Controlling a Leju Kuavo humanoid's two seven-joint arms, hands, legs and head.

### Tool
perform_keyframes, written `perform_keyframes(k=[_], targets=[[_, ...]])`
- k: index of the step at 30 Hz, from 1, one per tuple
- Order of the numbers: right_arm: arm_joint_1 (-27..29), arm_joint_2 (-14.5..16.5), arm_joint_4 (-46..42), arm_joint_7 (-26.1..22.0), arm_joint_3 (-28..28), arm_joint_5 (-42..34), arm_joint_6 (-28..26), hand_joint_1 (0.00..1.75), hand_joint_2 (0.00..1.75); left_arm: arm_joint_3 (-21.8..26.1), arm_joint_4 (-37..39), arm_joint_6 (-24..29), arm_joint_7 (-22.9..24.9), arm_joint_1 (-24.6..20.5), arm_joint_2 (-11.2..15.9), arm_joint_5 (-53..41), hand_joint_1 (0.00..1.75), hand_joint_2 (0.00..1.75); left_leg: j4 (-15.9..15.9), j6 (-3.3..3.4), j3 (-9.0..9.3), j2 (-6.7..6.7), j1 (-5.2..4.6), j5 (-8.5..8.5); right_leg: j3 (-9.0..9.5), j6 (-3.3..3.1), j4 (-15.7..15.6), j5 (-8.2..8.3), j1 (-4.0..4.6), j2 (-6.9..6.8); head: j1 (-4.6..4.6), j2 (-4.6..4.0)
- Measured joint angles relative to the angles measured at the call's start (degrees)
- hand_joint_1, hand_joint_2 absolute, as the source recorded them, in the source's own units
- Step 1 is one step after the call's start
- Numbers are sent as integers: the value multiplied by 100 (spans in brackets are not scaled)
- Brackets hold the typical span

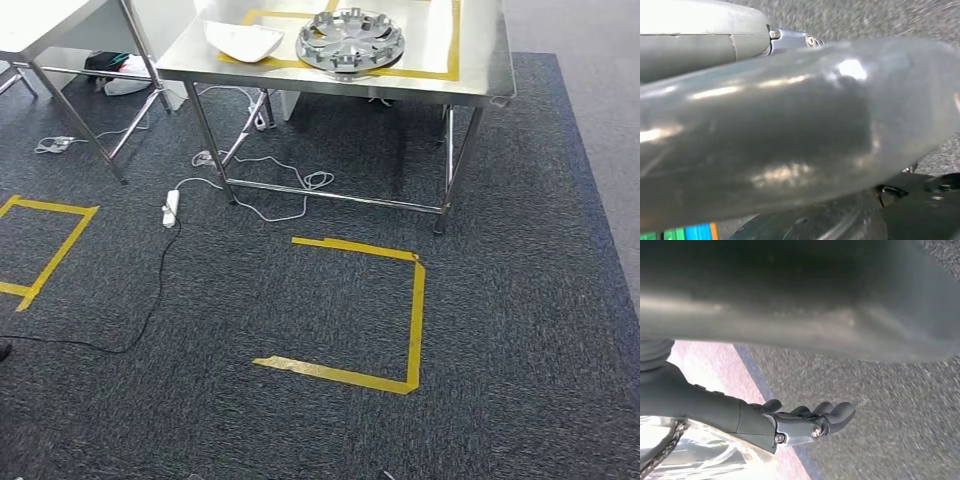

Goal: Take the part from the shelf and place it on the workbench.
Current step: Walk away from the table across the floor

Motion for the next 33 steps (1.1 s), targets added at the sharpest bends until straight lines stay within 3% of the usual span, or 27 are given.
perform_keyframes(k=[2,4,6,7,9,11,12,13,14,15,17,19,20,21,22,24,25,26,28,29,31,33], targets=[[-7,0,-8,0,0,0,5,0,0,0,0,0,1,1,2,1,0,0,-782,89,393,253,-69,276,12,10,4,-18,28,-122,0,0],[-8,0,-14,-1,0,0,12,0,0,1,0,0,1,-18,2,4,0,0,-1146,139,540,427,-136,322,9,50,4,-32,55,-248,1,0],[-11,0,-21,-2,1,0,17,0,0,4,0,0,1,-5,1,6,0,0,-1181,168,516,321,-145,334,21,108,-16,-43,64,-366,-1,0],[-18,-1,-29,-2,2,0,18,0,0,9,1,0,1,16,-1,6,0,0,-1208,189,516,252,-133,354,17,141,3,-80,57,-316,7,0],[-34,-4,-43,-2,2,1,22,0,0,22,3,-1,2,32,0,7,0,0,-1258,246,521,121,-104,402,-121,190,320,-312,36,-15,27,0],[-23,-10,-45,-3,1,2,45,0,0,33,5,-9,3,12,-4,8,0,0,-1261,285,495,-23,-104,426,-457,199,1027,-662,24,285,39,0],[-7,-14,-45,-7,1,2,64,0,0,37,5,-19,3,1,-7,8,0,0,-1259,296,485,-107,-111,432,-624,197,1352,-768,25,339,39,0],[6,-17,-45,-11,2,3,81,0,0,39,6,-30,3,1,-9,8,0,0,-1256,300,480,-193,-119,435,-727,191,1523,-773,27,364,37,0],[11,-19,-45,-18,4,4,96,0,0,40,7,-40,4,7,-9,8,0,0,-1251,300,480,-280,-126,437,-737,181,1491,-669,29,383,37,0],[9,-20,-45,-25,5,6,108,0,0,41,7,-46,5,13,-8,9,0,0,-1245,297,484,-364,-131,439,-629,164,1219,-462,29,417,36,0],[-1,-28,-47,-34,8,13,127,0,0,42,8,-57,7,15,-11,13,0,0,-1219,280,475,-517,-139,439,-297,119,450,-72,15,679,33,0],[-2,-40,-53,-52,11,17,147,0,0,43,10,-80,-2,1,-17,20,0,0,-1198,225,429,-659,-124,453,-91,86,36,40,8,922,33,0],[2,-44,-56,-61,13,17,156,0,0,44,11,-94,-7,-1,-20,22,0,0,-1199,181,403,-733,-111,471,-63,69,0,28,12,942,32,0],[3,-44,-60,-69,15,17,161,0,0,45,12,-106,-11,4,-16,23,0,0,-1210,141,384,-800,-96,491,-41,46,-17,43,14,869,33,0],[3,-45,-64,-74,16,18,164,0,0,47,13,-114,-14,15,-14,24,0,0,-1199,106,368,-752,-99,489,-24,15,-48,61,8,791,29,0],[-1,-46,-75,-82,17,20,165,0,0,50,15,-122,-16,19,-7,24,0,0,-948,44,246,-447,-114,328,21,-40,-109,90,-15,616,-8,0],[5,-48,-80,-85,18,19,167,0,0,50,15,-126,-20,9,-9,23,0,0,-665,14,113,-247,-109,172,39,-56,-121,87,-15,518,-27,0],[14,-49,-82,-89,19,18,169,0,0,49,15,-130,-27,-4,-11,22,0,0,-302,-18,-63,-136,-91,-3,48,-66,-122,76,-12,415,-40,0],[25,-53,-83,-104,20,11,179,0,0,49,15,-143,-45,-7,-16,20,0,0,256,-71,-328,-60,-41,-176,63,-68,-119,48,-10,214,-41,0],[24,-55,-86,-120,20,7,183,0,0,49,15,-150,-56,5,-14,19,0,0,276,-88,-331,-41,-20,-116,74,-64,-118,32,-10,129,-42,0],[18,-55,-101,-161,25,-2,186,0,0,50,15,-166,-79,26,-4,17,0,0,-298,-87,-24,74,-4,248,120,-40,-118,-4,-12,-17,-44,0],[13,-56,-116,-198,41,-11,179,0,0,50,15,-180,-96,11,1,17,0,0,-978,-38,327,341,-56,470,148,24,-115,-58,12,-148,-45,0]])
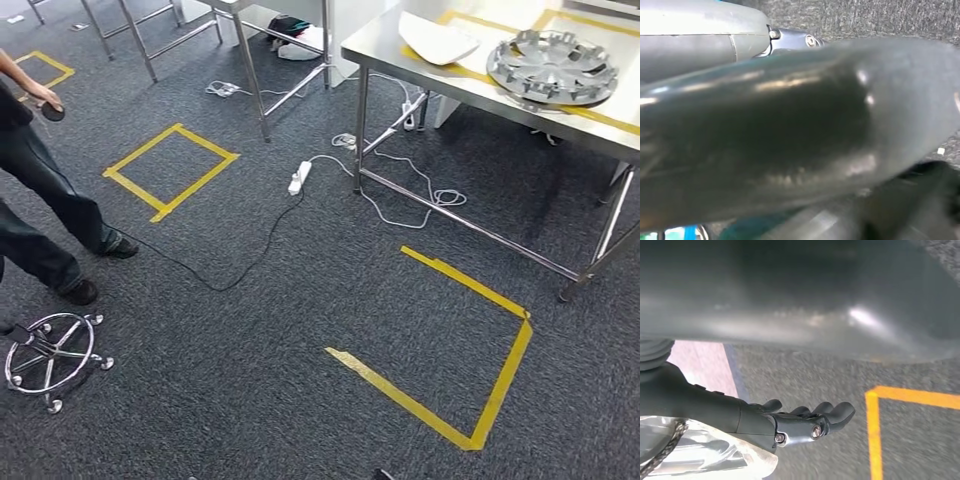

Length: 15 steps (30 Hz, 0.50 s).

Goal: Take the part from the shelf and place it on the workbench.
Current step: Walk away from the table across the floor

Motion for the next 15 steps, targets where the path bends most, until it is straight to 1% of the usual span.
perform_keyframes(k=[1,2,3,4,5,6,7,8,9,10,11,12,13,14,15], targets=[[-2,-1,-5,-14,11,-4,-5,0,0,0,0,-6,-5,-10,0,0,0,0,-177,35,85,92,-28,17,6,38,-2,-25,14,-63,5,0],[-4,-1,-10,-25,23,-6,-10,0,0,0,0,-10,-8,-14,-1,0,0,0,-221,70,99,108,-57,-23,17,75,-10,-47,26,-127,6,0],[-7,0,-17,-33,35,-7,-14,0,0,1,0,-13,-11,-7,-2,0,0,0,-232,107,90,47,-64,-26,49,103,-23,-61,25,-191,8,0],[-12,0,-30,-37,46,-7,-16,0,0,3,0,-15,-12,8,-4,1,0,0,-253,143,99,-23,-58,-22,76,132,-30,-87,13,-225,9,0],[-20,0,-43,-41,56,-8,-18,0,0,5,1,-17,-14,23,-7,1,0,0,-278,176,110,-91,-50,-11,83,159,12,-144,2,-147,16,0],[-27,-1,-54,-45,63,-8,-22,0,0,8,1,-20,-15,30,-6,2,0,0,-304,210,119,-152,-38,5,38,178,134,-241,-8,-5,31,0],[-27,-1,-61,-50,67,-9,-25,0,0,10,2,-22,-16,27,-6,4,0,0,-324,243,128,-224,-25,20,-105,190,420,-407,-17,185,44,0],[-18,-1,-62,-56,68,-10,-27,0,0,13,2,-25,-17,19,-5,5,0,0,-327,263,124,-296,-29,23,-300,190,807,-590,-16,369,59,0],[-2,-2,-62,-61,69,-11,-27,0,0,17,2,-31,-17,9,-4,6,0,0,-324,280,120,-380,-33,23,-526,185,1214,-740,-15,461,62,0],[17,-2,-62,-67,69,-12,-27,0,0,22,2,-37,-17,2,-5,7,0,0,-322,288,122,-474,-38,22,-727,180,1539,-812,-13,508,62,0],[28,-3,-62,-72,70,-13,-27,0,0,28,2,-43,-17,3,-7,7,0,0,-319,290,129,-562,-42,18,-834,174,1638,-750,-11,524,62,0],[31,-3,-62,-79,72,-15,-27,0,0,33,2,-50,-17,6,-8,8,0,0,-314,286,140,-650,-43,13,-833,166,1501,-568,-10,538,61,0],[28,-4,-62,-85,72,-16,-28,0,0,37,2,-53,-18,9,-11,8,0,0,-305,277,151,-734,-41,4,-736,156,1174,-313,-15,583,62,0],[22,-4,-62,-92,73,-19,-28,0,0,39,2,-56,-19,10,-14,9,0,0,-291,259,156,-812,-38,-9,-597,146,791,-92,-26,701,62,0],[18,-5,-62,-99,73,-22,-29,0,0,41,2,-58,-19,6,-16,9,0,0,-262,234,149,-891,-40,-25,-467,140,451,63,-40,828,58,0]])
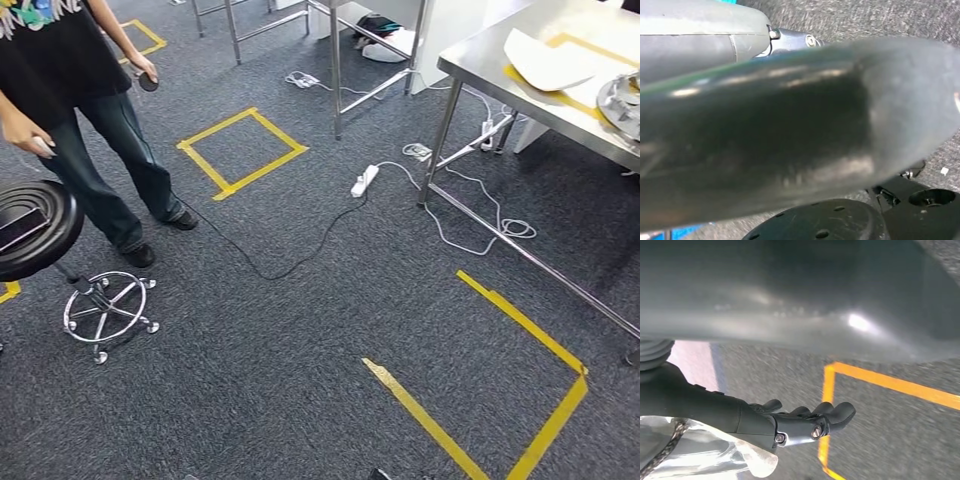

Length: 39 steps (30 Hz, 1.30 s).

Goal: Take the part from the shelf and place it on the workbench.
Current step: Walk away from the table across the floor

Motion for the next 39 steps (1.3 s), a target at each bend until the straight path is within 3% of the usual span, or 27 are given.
perform_keyframes(k=[2,4,6,8,10,11,12,13,15,17,19,20,22,24,25,26,27,28,30,32,34,35,37,39], targets=[[0,-1,0,-8,3,-12,1,0,0,4,0,0,0,-3,-1,0,0,0,31,-66,-36,-130,8,-7,144,-23,-291,73,-5,152,-5,0],[0,-1,-2,-10,6,-27,1,0,0,11,0,0,0,15,3,-1,0,0,27,-133,-64,-218,29,9,183,-75,-318,91,7,56,-5,0],[-9,-2,-7,-15,7,-33,-1,0,0,18,0,0,0,35,8,-1,0,0,182,-189,-135,-1,23,-96,209,-137,-350,111,0,-71,-23,0],[-3,-3,-9,-22,8,-33,-2,0,0,22,0,0,0,20,5,0,0,0,767,-241,-405,350,18,-419,233,-184,-366,101,6,-239,-48,0],[16,-6,-8,-24,8,-33,-3,0,0,25,0,0,0,5,-6,0,0,0,1489,-280,-753,477,45,-707,243,-209,-365,77,23,-431,-53,0],[18,-8,-8,-23,8,-33,-3,0,0,26,0,0,0,10,-11,0,0,0,1638,-288,-823,496,57,-715,249,-212,-365,64,28,-516,-54,0],[16,-9,-8,-23,9,-33,-3,0,0,27,0,0,0,20,-14,0,0,0,1566,-289,-780,515,66,-615,262,-210,-365,50,32,-594,-55,0],[11,-9,-8,-23,9,-33,-3,0,0,28,0,0,0,29,-14,0,0,0,1263,-279,-619,553,68,-427,283,-203,-365,34,33,-665,-55,0],[2,-9,-9,-24,10,-33,-3,0,0,29,0,1,0,26,-14,0,0,0,469,-232,-208,780,30,-107,330,-165,-361,-9,49,-793,-58,0],[-3,-9,-9,-25,11,-34,-3,0,0,29,0,2,-2,3,-14,0,0,0,79,-175,-26,936,-25,-38,358,-103,-364,-48,71,-911,-55,0],[-13,-8,-11,-27,24,-35,-3,0,0,33,0,2,-4,5,-14,0,0,0,37,-120,-25,840,-48,-48,397,-36,-392,-70,73,-1029,-54,0],[-20,-8,-16,-29,33,-35,-3,0,0,36,0,2,-5,21,-18,0,0,0,3,-90,-6,774,-41,-34,412,-4,-384,-103,64,-1004,-50,0],[-32,-9,-25,-36,47,-34,-3,0,0,39,0,1,-10,30,-15,2,0,0,-67,-21,40,640,-9,0,287,39,-77,-318,49,-728,-27,0],[-20,-9,-26,-40,52,-33,7,0,0,40,0,-3,-15,15,-7,9,0,0,-79,20,42,498,4,9,-88,48,660,-657,40,-400,-9,0],[-7,-9,-24,-39,56,-33,14,0,0,40,0,-7,-15,8,-4,13,0,0,-78,29,42,415,1,8,-291,51,1018,-765,41,-338,-10,0],[2,-9,-22,-38,63,-33,21,0,0,41,0,-12,-15,7,-2,15,0,0,-77,31,45,330,-1,6,-431,52,1213,-768,42,-314,-11,0],[3,-9,-21,-37,72,-33,27,0,0,42,0,-17,-15,10,2,15,0,0,-74,30,51,242,-3,4,-480,50,1202,-655,42,-301,-10,0],[-4,-9,-20,-37,80,-33,30,0,0,42,0,-20,-15,15,5,15,0,0,-69,23,61,155,0,-1,-419,45,964,-441,38,-273,-11,0],[-22,-9,-20,-37,89,-33,35,0,0,42,0,-24,-15,14,8,15,0,0,-37,-14,66,-10,1,-25,-135,32,207,1,12,-56,-11,0],[-34,-9,-19,-34,96,-33,48,0,0,42,0,-28,-15,3,11,15,0,0,5,-77,24,-155,8,-42,83,11,-249,127,-9,159,-14,0],[-38,-9,-18,-25,109,-37,69,0,0,43,1,-35,-7,15,16,12,0,0,6,-150,-27,-286,33,-26,144,-39,-319,97,0,125,-19,0],[-43,-8,-17,-20,117,-40,78,0,0,43,1,-40,-1,31,20,7,0,0,15,-181,-40,-254,38,-29,154,-72,-338,109,2,58,-19,0],[-61,-7,-17,-19,130,-46,83,0,0,43,2,-45,14,45,28,-2,0,0,257,-234,-148,50,24,-184,195,-141,-383,123,-3,-90,-47,0],[-61,-8,-14,-22,136,-51,89,0,0,43,2,-46,22,24,24,-4,0,0,927,-276,-461,396,21,-529,230,-188,-398,100,14,-274,-73,0]])
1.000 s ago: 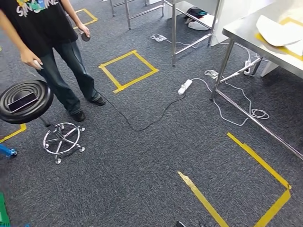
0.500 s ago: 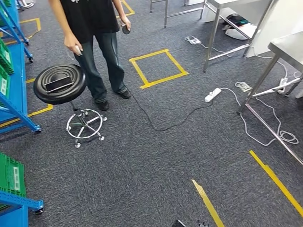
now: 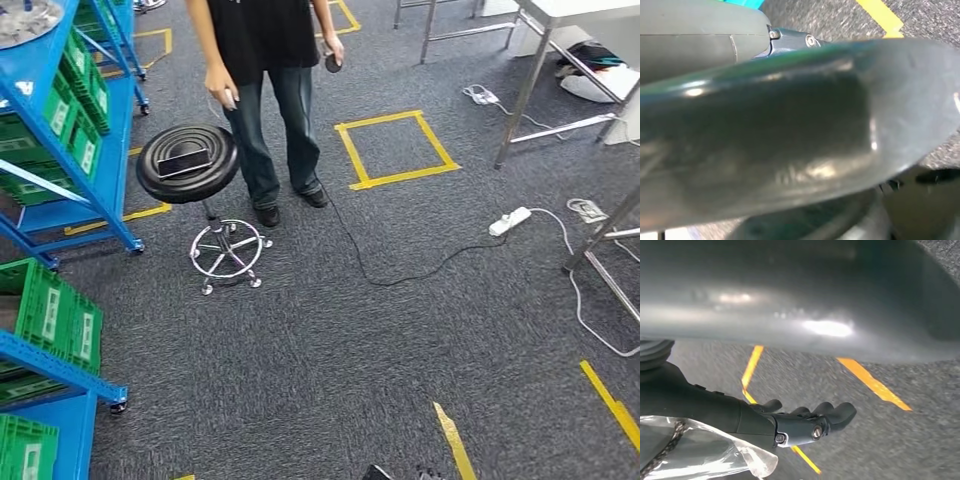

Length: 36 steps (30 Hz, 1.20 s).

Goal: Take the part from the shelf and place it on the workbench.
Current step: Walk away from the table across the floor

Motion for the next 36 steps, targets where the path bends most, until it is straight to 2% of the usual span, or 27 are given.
perform_keyframes(k=[1,2,3,4,5,7,9,11,12,13,15,16,17,18,19,20,22,24,25,26,27,29,30,32,33,34,36], targets=[[5,0,4,1,1,-5,3,0,0,1,0,0,4,-12,-4,-1,0,0,381,-18,-187,61,13,-152,10,-13,1,-16,11,-103,0,0],[8,0,8,2,1,-11,5,0,0,1,0,1,11,-13,-7,-1,0,0,636,-29,-312,88,26,-216,21,-21,1,-32,19,-199,0,0],[6,0,11,5,2,-17,5,0,0,1,0,2,20,-4,-8,-1,0,0,692,-33,-339,103,36,-172,34,-22,2,-49,25,-285,0,0],[0,1,13,9,2,-24,5,0,0,1,0,5,29,7,-7,-2,0,0,521,-28,-251,123,42,-24,55,-18,2,-67,29,-361,-1,0],[-7,1,14,11,3,-28,5,0,0,2,0,9,36,16,-4,-2,0,0,164,-12,-67,181,38,188,85,-11,2,-88,32,-431,-2,0],[-23,1,14,14,3,-39,5,0,0,3,0,19,49,9,0,-3,0,0,-569,47,304,425,-14,469,140,33,7,-142,53,-563,-1,0],[-35,1,14,17,5,-46,8,0,0,6,0,24,64,-11,2,-5,0,0,-860,112,432,549,-71,501,175,95,3,-183,78,-690,0,0],[-51,11,12,21,9,-52,10,0,0,14,0,24,86,2,2,-7,0,0,-906,173,435,425,-68,511,201,156,-15,-216,77,-781,-3,0],[-61,16,11,21,11,-55,9,0,0,22,0,24,95,18,0,-7,0,0,-938,204,453,362,-53,524,195,186,16,-262,68,-707,4,0],[-71,20,10,21,13,-57,7,0,0,32,0,24,99,24,2,-7,0,0,-970,236,471,299,-34,539,133,209,156,-359,59,-554,19,0],[-66,20,13,21,14,-64,3,0,0,49,0,24,102,7,3,-7,0,0,-999,284,487,166,-14,551,-182,232,798,-674,40,-182,42,0],[-51,20,18,22,14,-70,2,0,0,54,0,24,102,-7,4,-7,0,0,-997,299,485,82,-14,549,-406,237,1213,-828,35,-84,44,0],[-31,20,25,22,15,-76,3,0,0,57,0,24,102,-16,2,-7,0,0,-996,306,488,-6,-14,546,-593,243,1521,-897,32,-46,42,0],[-17,20,31,22,15,-81,3,0,0,59,0,24,103,-16,-1,-7,0,0,-993,307,494,-97,-14,541,-706,247,1648,-855,31,-31,42,0],[-13,20,36,23,16,-86,2,0,0,61,0,24,104,-11,-3,-7,0,0,-987,301,503,-186,-9,537,-711,251,1547,-699,27,-19,42,0],[-17,20,38,24,16,-90,1,0,0,63,0,23,106,-6,-5,-7,0,0,-977,286,514,-271,-1,527,-611,253,1240,-461,18,18,42,0],[-29,20,41,28,18,-95,-2,0,0,69,0,22,110,-8,-9,-7,0,0,-926,231,506,-429,10,492,-316,258,496,-98,-28,293,42,0],[-32,20,49,33,27,-96,-9,0,0,80,0,22,109,-19,-8,-7,0,0,-884,160,455,-573,19,483,-147,231,149,-33,-52,512,36,0],[-31,20,54,37,33,-97,-13,0,0,88,1,22,108,-17,-8,-7,0,0,-880,122,430,-643,27,496,-122,201,124,-47,-44,506,34,0],[-34,20,57,41,38,-98,-16,0,0,95,1,22,107,-6,-4,-7,0,0,-891,88,413,-701,40,512,-109,161,125,-38,-40,435,34,0],[-40,20,59,45,42,-99,-19,0,0,101,2,22,107,10,-1,-8,0,0,-872,56,396,-659,38,501,-98,124,110,-28,-41,364,31,0],[-49,22,60,46,50,-98,-28,0,0,106,2,22,107,18,3,-11,0,0,-564,8,251,-355,20,317,-67,60,75,-18,-47,195,-7,0],[-43,22,62,48,56,-97,-32,0,0,107,2,22,107,9,-1,-14,0,0,-245,-11,101,-152,14,153,-54,36,71,-28,-34,98,-26,0],[-20,21,75,58,71,-97,-38,0,0,108,2,20,107,-15,-12,-19,0,0,454,-33,-237,45,23,-128,-37,-4,70,-58,-4,-110,-40,0],[-14,20,83,66,79,-96,-40,0,0,109,2,18,107,-13,-16,-21,0,0,621,-32,-314,80,26,-145,-28,-16,70,-71,8,-206,-40,0],[-15,19,90,72,87,-94,-44,0,0,112,2,17,107,-4,-16,-22,0,0,586,-23,-291,100,26,-64,-17,-22,70,-84,18,-289,-40,0],[-29,20,92,78,101,-90,-57,0,0,121,2,15,107,14,-11,-25,0,0,-21,34,32,215,2,297,21,-18,70,-111,33,-431,-42,0]])
